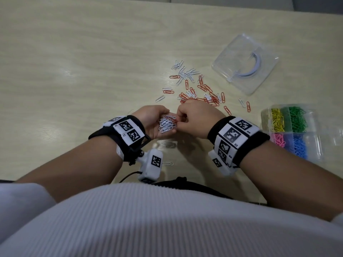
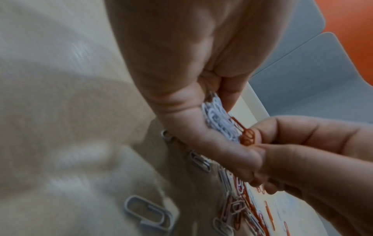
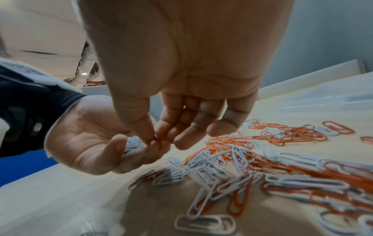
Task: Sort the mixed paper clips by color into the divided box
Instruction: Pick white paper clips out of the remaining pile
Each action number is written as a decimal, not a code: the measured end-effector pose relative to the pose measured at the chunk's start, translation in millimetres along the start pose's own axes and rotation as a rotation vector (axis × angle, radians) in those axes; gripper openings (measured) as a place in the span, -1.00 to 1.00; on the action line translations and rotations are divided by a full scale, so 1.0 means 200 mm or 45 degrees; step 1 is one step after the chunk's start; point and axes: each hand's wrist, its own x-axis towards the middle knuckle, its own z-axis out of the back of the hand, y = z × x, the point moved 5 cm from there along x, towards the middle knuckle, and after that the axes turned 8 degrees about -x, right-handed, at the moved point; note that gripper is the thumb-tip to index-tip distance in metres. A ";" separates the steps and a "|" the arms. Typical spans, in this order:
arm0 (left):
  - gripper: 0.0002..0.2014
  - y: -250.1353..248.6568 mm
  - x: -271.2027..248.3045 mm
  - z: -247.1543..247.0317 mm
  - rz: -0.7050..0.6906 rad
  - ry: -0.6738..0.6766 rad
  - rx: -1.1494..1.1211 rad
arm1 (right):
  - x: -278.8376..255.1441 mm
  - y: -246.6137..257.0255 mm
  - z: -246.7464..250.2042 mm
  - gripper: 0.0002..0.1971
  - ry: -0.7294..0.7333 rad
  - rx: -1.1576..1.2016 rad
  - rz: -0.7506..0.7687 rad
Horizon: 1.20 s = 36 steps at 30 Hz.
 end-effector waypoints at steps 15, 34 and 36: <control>-0.67 -0.04 -0.03 0.07 -0.087 -0.083 0.020 | -0.03 -0.03 0.03 -0.75 -0.152 -0.195 -0.165; -0.69 0.06 -0.15 0.27 -0.161 -0.225 0.193 | -0.16 0.18 -0.34 -0.81 0.032 -0.402 0.283; -0.67 0.08 -0.16 0.27 -0.141 -0.221 0.231 | -0.16 0.18 -0.34 -0.82 0.031 -0.369 0.221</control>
